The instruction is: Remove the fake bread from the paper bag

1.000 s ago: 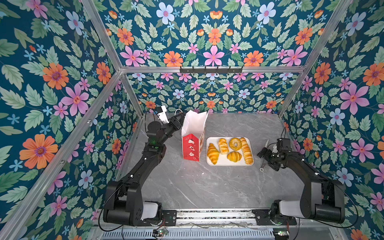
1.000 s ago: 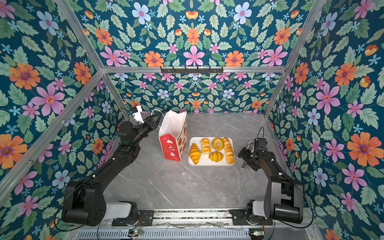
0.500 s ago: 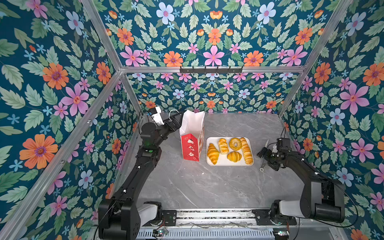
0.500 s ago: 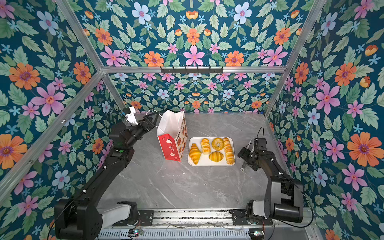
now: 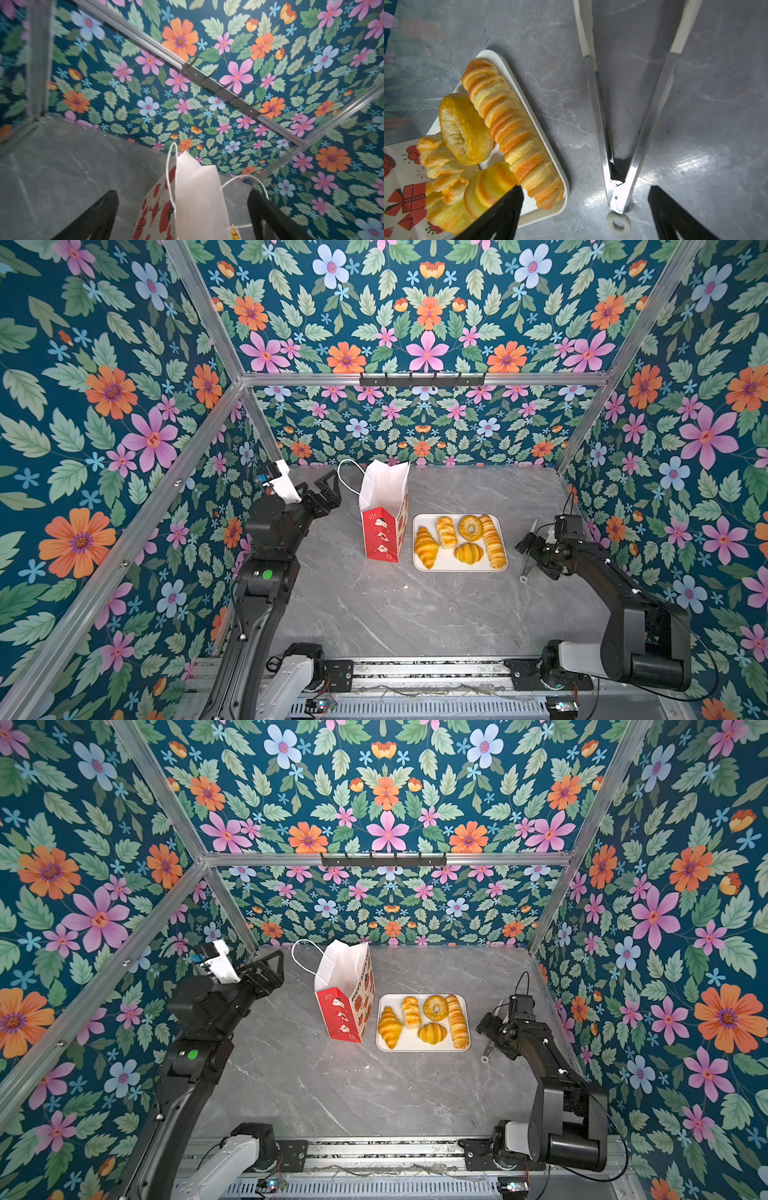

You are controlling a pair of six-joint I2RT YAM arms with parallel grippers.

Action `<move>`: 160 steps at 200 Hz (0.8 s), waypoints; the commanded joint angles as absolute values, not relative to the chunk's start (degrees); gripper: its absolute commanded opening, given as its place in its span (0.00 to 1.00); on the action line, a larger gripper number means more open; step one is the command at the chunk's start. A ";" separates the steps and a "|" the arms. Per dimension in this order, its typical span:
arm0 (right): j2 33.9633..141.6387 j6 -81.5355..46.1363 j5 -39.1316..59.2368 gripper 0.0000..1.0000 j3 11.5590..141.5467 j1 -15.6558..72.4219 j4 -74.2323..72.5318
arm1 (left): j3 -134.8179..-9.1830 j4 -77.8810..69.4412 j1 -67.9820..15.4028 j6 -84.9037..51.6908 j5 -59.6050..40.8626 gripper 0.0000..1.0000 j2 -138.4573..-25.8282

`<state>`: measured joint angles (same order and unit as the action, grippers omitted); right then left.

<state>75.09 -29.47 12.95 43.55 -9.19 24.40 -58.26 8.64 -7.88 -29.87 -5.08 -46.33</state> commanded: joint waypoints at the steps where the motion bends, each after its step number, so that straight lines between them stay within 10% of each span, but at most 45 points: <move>1: 72.25 -28.61 10.43 0.95 43.86 -9.14 25.74 | -55.97 16.92 -7.82 -23.70 10.08 1.00 -40.82; 80: 56.84 -20.83 -2.62 0.99 42.23 -0.58 24.00 | -16.53 -15.11 -7.91 -20.24 26.03 1.00 -29.07; 160: 47.64 -16.97 -0.54 0.99 32.28 -0.26 11.12 | -11.60 -64.14 -6.92 -3.08 24.19 1.00 -74.50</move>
<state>48.62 -19.29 0.03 34.20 -0.30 17.43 -9.10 -45.19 -7.25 -10.81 26.79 -65.30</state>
